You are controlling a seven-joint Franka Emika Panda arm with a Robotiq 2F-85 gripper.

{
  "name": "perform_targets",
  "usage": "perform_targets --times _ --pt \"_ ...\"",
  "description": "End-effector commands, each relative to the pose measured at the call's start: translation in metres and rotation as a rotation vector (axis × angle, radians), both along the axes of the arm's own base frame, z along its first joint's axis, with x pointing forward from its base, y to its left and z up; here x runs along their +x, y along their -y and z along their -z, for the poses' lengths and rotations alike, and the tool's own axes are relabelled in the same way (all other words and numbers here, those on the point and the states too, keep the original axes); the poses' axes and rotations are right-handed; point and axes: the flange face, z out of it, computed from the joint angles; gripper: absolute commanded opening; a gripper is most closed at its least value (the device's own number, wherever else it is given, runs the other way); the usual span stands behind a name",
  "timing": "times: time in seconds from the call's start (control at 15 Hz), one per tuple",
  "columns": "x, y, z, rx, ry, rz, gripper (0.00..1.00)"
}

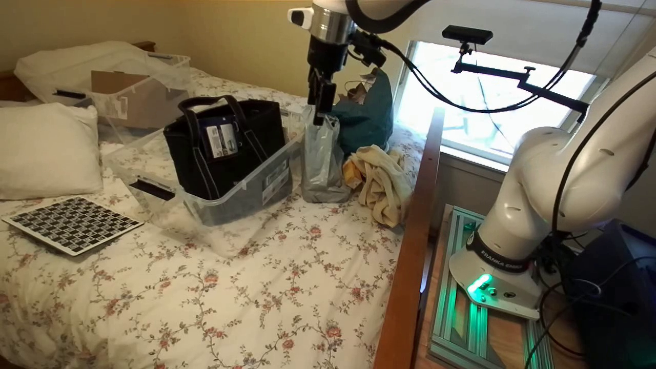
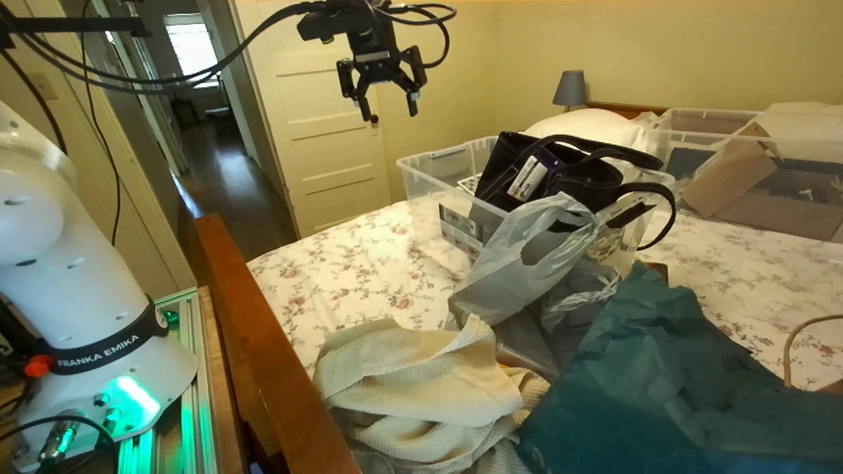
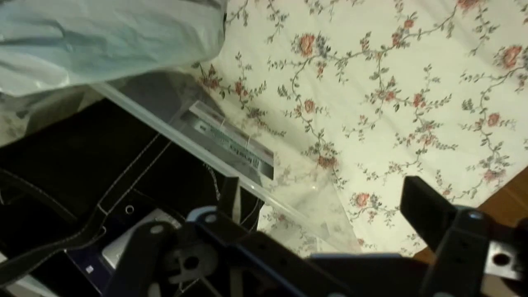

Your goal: Pick up the object from the packet of the bag and put it in the other packet of the bag

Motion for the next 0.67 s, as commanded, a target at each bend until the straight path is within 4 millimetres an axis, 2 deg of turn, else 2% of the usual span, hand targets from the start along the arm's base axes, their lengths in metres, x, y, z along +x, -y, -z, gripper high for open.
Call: perform_targets --times 0.0,0.07,0.13,0.33,0.6 --pt "0.044 -0.016 0.01 0.038 0.016 -0.066 1.0" --pt "0.051 -0.019 0.014 0.027 -0.003 -0.076 1.0" --pt "0.028 -0.012 0.01 0.017 0.012 -0.047 1.0" --pt "0.045 -0.018 0.019 0.011 -0.002 -0.06 1.0" --pt "0.048 -0.018 0.019 0.01 0.0 -0.063 1.0"
